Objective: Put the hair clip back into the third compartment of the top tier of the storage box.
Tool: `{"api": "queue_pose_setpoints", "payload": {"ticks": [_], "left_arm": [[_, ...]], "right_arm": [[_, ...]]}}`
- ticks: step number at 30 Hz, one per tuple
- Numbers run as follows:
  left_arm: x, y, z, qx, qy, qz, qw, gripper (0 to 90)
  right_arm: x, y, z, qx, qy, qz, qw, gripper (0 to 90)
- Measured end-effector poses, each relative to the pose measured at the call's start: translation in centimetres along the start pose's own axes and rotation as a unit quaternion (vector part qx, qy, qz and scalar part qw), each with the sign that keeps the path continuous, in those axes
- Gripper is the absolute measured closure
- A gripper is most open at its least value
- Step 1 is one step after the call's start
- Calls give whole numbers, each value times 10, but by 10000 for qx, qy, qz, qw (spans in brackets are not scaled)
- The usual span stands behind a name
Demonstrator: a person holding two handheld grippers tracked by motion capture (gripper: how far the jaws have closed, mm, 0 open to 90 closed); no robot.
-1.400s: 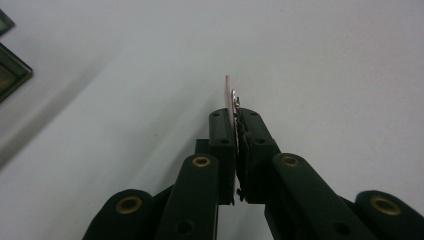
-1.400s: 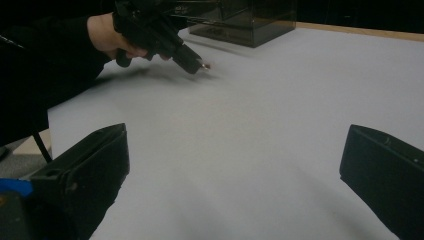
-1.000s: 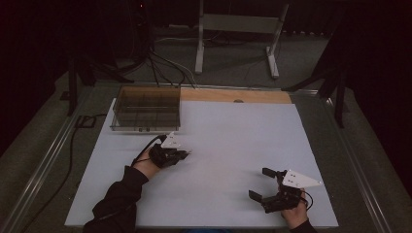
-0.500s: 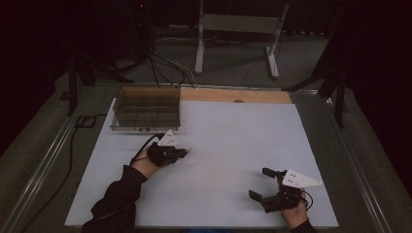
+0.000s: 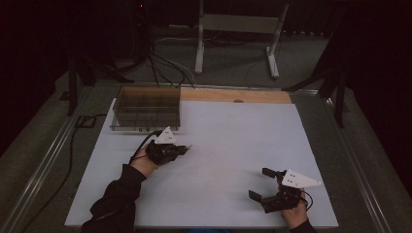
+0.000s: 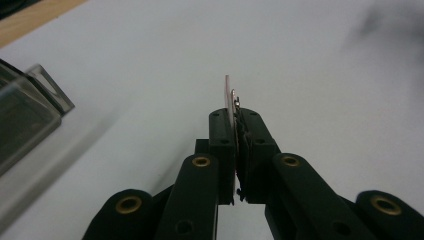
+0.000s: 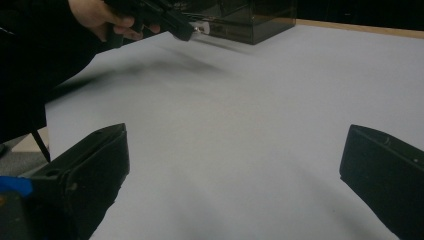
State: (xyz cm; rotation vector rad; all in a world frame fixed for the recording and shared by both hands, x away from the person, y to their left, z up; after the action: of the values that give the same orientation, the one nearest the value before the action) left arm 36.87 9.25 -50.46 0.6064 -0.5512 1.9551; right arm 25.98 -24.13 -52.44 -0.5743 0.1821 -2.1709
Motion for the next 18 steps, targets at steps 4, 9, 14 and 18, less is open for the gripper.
{"api": "queue_pose_setpoints", "payload": {"ticks": [4, 9, 14, 18], "left_arm": [[2, -1, 1, 33, 52, -4, 10000, 874], [4, -2, 4, 77, 109, 15, 9999, 874], [8, -5, 8, 75, 212, 62, 9997, 874], [12, -6, 11, 78, 263, 96, 9996, 874]], "right_arm": [[-1, 0, 0, -16, -18, 8, 10000, 0], [-1, 0, 0, -14, -16, 5, 10000, 0], [-1, 0, 0, -24, -17, 5, 10000, 0], [-1, 0, -1, -24, -25, 5, 10000, 0]]}}
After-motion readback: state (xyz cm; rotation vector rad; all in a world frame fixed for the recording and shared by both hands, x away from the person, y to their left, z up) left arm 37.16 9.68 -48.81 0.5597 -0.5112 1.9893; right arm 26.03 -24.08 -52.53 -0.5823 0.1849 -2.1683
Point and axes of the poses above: each handheld gripper's, and its own axes: x roughly backward along the jaws, z roughly out of its top, y roughly to its right, the point moved 5 cm from there along -x, roughly forward along the jaws, and after that the axes turned 10 degrees about -x, right-handed, at the moved point
